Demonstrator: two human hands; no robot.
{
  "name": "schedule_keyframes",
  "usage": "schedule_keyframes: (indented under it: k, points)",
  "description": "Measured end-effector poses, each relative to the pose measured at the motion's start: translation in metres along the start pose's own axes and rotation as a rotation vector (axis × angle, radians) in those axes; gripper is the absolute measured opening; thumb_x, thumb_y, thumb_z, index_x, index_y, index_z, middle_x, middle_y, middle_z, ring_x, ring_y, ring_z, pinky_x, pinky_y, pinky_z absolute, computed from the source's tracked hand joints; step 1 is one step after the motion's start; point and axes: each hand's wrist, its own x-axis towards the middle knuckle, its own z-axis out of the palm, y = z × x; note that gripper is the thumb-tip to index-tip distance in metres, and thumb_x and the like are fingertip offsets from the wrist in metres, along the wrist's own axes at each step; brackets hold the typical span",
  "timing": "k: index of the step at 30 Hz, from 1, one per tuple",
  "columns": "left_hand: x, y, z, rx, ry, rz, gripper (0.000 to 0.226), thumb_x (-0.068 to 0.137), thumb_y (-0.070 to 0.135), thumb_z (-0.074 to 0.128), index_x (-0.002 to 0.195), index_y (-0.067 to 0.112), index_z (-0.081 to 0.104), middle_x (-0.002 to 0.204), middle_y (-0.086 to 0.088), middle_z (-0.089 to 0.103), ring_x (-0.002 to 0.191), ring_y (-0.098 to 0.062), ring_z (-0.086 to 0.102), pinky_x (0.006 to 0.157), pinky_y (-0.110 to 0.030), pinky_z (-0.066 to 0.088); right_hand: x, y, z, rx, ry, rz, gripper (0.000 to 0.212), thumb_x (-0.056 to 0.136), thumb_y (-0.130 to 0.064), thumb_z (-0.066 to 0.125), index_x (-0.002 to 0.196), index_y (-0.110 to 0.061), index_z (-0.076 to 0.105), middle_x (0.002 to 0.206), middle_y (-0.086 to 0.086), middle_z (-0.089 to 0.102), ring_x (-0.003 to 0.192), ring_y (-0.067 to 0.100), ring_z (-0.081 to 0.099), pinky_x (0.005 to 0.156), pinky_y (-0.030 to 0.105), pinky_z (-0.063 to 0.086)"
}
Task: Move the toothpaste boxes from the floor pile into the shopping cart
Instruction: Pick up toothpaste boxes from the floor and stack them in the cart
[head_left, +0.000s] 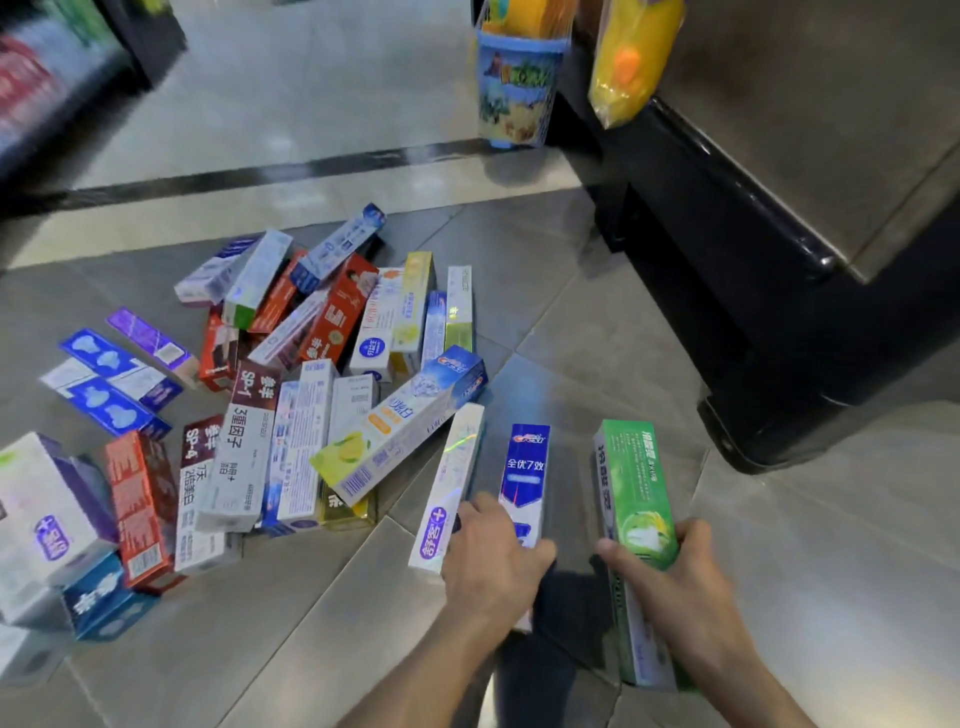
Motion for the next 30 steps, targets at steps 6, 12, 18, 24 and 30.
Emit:
schedule_keyframes:
  k: [6, 12, 18, 24, 30]
  points:
    - [-0.032, 0.035, -0.068, -0.424, 0.058, 0.076, 0.045, 0.082, 0.032, 0.074, 0.102, 0.024, 0.035, 0.099, 0.011, 0.064, 0.089, -0.013, 0.064, 0.062, -0.015, 0.04, -0.03, -0.061, -0.03, 0.155, 0.008, -0.059, 0.052, 0.077, -0.036, 0.085, 0.107, -0.016, 0.046, 0.092, 0.0, 0.064, 0.078, 0.012, 0.062, 0.059, 0.029, 0.044]
    - [-0.121, 0.099, -0.214, -0.736, -0.002, 0.148, 0.048, 0.082, 0.032, 0.081, 0.116, 0.034, 0.047, 0.099, 0.02, 0.069, 0.084, 0.014, 0.064, 0.068, -0.005, 0.046, -0.12, -0.172, -0.095, 0.318, -0.038, -0.073, 0.056, 0.071, -0.036, 0.089, 0.103, -0.024, 0.045, 0.098, 0.001, 0.07, 0.087, 0.018, 0.07, 0.084, 0.046, 0.056]
    - [-0.241, 0.178, -0.392, -0.815, -0.069, 0.137, 0.055, 0.075, 0.034, 0.087, 0.12, 0.03, 0.056, 0.098, 0.021, 0.074, 0.09, 0.002, 0.07, 0.084, -0.027, 0.053, -0.253, -0.335, -0.209, 0.383, -0.102, -0.152, 0.059, 0.072, -0.028, 0.089, 0.116, -0.016, 0.051, 0.102, -0.001, 0.071, 0.092, 0.013, 0.07, 0.085, 0.036, 0.057]
    - [-0.375, 0.274, -0.562, -0.878, 0.035, 0.138, 0.041, 0.081, 0.035, 0.082, 0.115, 0.025, 0.062, 0.098, 0.015, 0.075, 0.091, -0.001, 0.07, 0.082, -0.026, 0.051, -0.381, -0.476, -0.331, 0.431, -0.128, -0.242, 0.059, 0.07, -0.03, 0.09, 0.118, -0.017, 0.057, 0.104, -0.002, 0.073, 0.095, 0.012, 0.071, 0.086, 0.032, 0.056]
    - [-0.478, 0.339, -0.65, -0.892, 0.057, 0.187, 0.042, 0.078, 0.044, 0.082, 0.11, 0.029, 0.059, 0.097, 0.009, 0.074, 0.089, -0.016, 0.074, 0.086, -0.051, 0.058, -0.484, -0.552, -0.425, 0.476, -0.15, -0.364, 0.053, 0.072, -0.042, 0.087, 0.114, -0.02, 0.063, 0.104, 0.0, 0.075, 0.097, 0.017, 0.073, 0.092, 0.047, 0.057]
